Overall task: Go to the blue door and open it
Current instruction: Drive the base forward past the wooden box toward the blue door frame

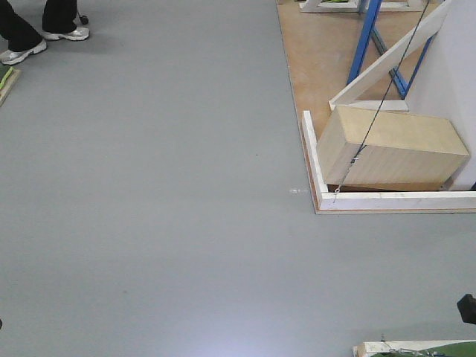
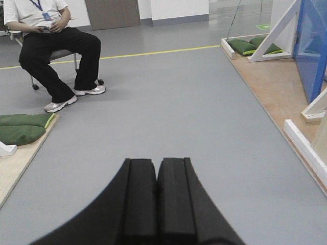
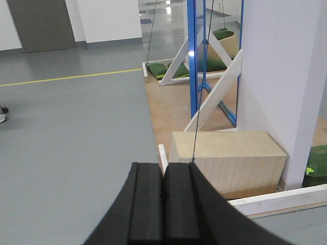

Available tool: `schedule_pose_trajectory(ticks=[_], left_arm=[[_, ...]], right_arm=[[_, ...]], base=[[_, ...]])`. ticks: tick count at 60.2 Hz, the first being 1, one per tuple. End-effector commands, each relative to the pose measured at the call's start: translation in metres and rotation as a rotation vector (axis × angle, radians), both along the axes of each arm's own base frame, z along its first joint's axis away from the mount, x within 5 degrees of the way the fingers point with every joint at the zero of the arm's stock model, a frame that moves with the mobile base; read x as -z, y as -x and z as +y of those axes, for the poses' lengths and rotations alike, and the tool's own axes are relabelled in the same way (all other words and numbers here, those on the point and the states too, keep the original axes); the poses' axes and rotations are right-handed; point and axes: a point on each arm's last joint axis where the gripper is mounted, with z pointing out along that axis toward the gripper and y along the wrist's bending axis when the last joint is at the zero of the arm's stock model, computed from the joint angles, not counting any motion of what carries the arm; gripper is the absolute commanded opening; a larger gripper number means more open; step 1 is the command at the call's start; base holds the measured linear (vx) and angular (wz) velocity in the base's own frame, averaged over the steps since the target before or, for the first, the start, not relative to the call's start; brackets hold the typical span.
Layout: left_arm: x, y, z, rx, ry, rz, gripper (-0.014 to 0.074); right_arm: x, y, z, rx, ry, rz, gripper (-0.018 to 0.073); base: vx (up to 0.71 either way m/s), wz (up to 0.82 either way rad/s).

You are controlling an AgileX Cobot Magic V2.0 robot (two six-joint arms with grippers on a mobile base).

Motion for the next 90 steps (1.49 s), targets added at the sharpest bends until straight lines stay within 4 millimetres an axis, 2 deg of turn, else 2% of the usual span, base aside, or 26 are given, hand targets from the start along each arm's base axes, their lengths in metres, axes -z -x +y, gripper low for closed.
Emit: schedule_pose_trajectory(ticks=[1,56,90], left_arm=[[-0.0061,-0.0010,-0.0007,0.009,0.008,-0.086,0.0070],[-0.0061,-0.0010,-0.0007,0.009,0.008,-0.086,0.0070],[-0.0061,-0.0010,-0.0007,0.009,0.008,-0.086,0.0070]], right_arm=[[-0.0010,-0.0008,-0.0004,0.003,0.018,-0.074,0.0002],[-0.0010,-0.0008,-0.0004,0.003,0.018,-0.074,0.0002],[-0.0010,-0.0008,-0.0003,0.001,0.018,-0.074,0.0002]], base=[[0.00,0.00],[0.01,0.00],[0.16,0.05]])
